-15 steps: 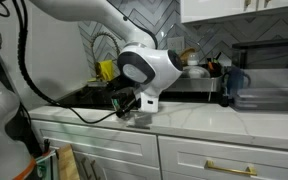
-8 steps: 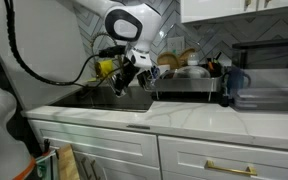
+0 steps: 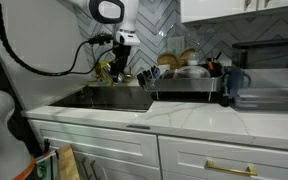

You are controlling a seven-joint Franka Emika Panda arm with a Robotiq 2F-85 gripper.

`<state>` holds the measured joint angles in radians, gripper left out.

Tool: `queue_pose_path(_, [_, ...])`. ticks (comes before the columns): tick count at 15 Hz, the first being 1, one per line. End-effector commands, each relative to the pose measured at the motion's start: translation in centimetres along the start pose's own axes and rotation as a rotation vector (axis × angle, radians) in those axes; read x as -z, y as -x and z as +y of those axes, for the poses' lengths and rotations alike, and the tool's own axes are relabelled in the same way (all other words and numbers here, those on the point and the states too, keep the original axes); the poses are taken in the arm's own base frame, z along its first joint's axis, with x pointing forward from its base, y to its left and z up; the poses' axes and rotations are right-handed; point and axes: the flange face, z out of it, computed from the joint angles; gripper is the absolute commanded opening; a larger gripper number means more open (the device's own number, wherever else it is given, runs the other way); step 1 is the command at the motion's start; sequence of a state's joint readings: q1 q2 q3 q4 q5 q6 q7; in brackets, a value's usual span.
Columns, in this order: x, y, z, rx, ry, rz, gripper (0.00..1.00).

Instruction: Pour the contents of the silver cup into the sink and then close the tap

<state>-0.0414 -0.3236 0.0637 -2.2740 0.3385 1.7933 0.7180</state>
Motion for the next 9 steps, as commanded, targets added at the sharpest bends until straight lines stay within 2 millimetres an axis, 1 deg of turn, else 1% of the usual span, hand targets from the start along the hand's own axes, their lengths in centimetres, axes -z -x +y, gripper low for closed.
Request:
queue_pose_path(1, [-0.2, 0.2, -0.3, -0.001, 0.037, 0.024, 0.41])
queue_pose_path(4, [-0.6, 2.7, -2.6, 0.052, 0.169, 0.163, 0.41])
queue_pose_path(8, [-0.7, 7.6, -6.1, 0.137, 0.27, 0.351, 0.41])
queue_pose_path(9, [-0.9, 8.6, -6.8, 0.16, 0.285, 0.402, 0.41])
